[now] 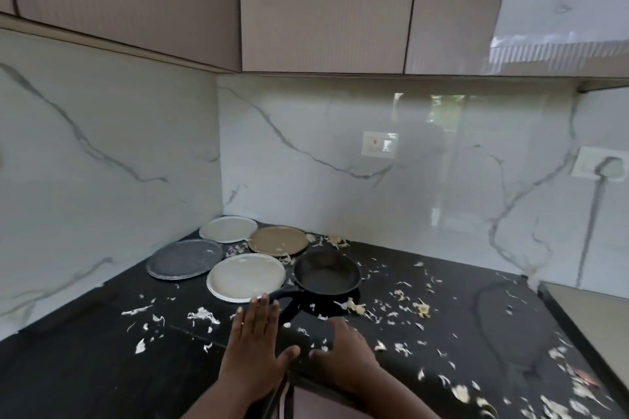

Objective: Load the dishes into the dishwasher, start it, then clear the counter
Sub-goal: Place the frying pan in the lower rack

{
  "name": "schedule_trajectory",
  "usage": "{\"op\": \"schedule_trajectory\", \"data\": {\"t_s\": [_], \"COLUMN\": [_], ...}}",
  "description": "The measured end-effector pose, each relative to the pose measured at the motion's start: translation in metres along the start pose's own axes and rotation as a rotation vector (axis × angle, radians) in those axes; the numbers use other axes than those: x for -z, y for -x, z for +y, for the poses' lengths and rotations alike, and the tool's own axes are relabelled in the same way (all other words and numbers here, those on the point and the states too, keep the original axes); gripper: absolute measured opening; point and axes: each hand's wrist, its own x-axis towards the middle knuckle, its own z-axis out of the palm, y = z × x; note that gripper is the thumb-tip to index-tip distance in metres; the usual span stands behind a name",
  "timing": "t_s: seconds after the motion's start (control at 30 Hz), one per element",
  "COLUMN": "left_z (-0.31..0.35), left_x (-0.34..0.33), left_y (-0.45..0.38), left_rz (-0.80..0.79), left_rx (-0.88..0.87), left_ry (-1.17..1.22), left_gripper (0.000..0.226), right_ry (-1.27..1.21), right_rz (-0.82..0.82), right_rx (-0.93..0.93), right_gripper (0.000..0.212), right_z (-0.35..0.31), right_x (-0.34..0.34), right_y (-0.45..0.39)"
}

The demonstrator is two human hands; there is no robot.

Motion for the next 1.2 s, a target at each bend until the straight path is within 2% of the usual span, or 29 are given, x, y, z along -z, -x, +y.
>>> {"op": "schedule_trajectory", "data": {"t_s": [0.13,0.17,0.27,0.33,0.53,0.67,0.77,0.93,1.07,1.13,1.2], "left_z": [-0.005,-0.004,0.007,0.016,0.021,0.02,0.027,0.058,0.098,0.12,0.135], "left_x": [0.005,0.002,0.002,0.001,-0.011,-0.019,-0.022,-0.01,0.008,0.016,0.019], "left_y": [-0.045,-0.055,-0.081,-0.095,-0.128,-0.143,-0.15,-0.157,-0.159,-0.157,-0.152], "left_rz": [-0.126,-0.103,-0.347,-0.402,-0.435,-0.435,-0.399,-0.34,-0.342,-0.389,-0.394], "left_rx": [0.163,0.185,0.337,0.372,0.448,0.518,0.595,0.654,0.724,0.735,0.674], "left_ry": [-0.093,-0.16,-0.181,-0.169,-0.138,-0.107,0.07,0.32,0.981,1.219,1.302], "left_gripper": [0.098,0.1,0.092,0.089,0.089,0.059,0.041,0.032,0.025,0.026,0.022], "right_ry": [-0.286,-0.328,-0.397,-0.412,-0.573,-0.665,-0.754,-0.853,-0.969,-1.113,-1.277], "right_rz": [-0.115,-0.141,-0.205,-0.271,-0.474,-0.504,-0.479,-0.387,-0.29,-0.226,-0.136], "right_rx": [-0.028,-0.029,-0.027,-0.035,-0.218,-0.239,-0.261,-0.296,-0.323,-0.345,-0.346], "right_gripper": [0.072,0.067,0.04,0.019,0.013,0.013,0.014,0.028,0.047,0.045,0.031], "right_z": [-0.005,-0.005,0.001,0.008,0.022,0.029,0.034,0.042,0.04,0.036,0.034], "right_x": [0.0,0.002,0.007,0.006,-0.003,-0.003,0.003,0.016,0.029,0.038,0.049], "right_y": [-0.076,-0.094,-0.137,-0.163,-0.196,-0.207,-0.214,-0.215,-0.209,-0.201,-0.187]}}
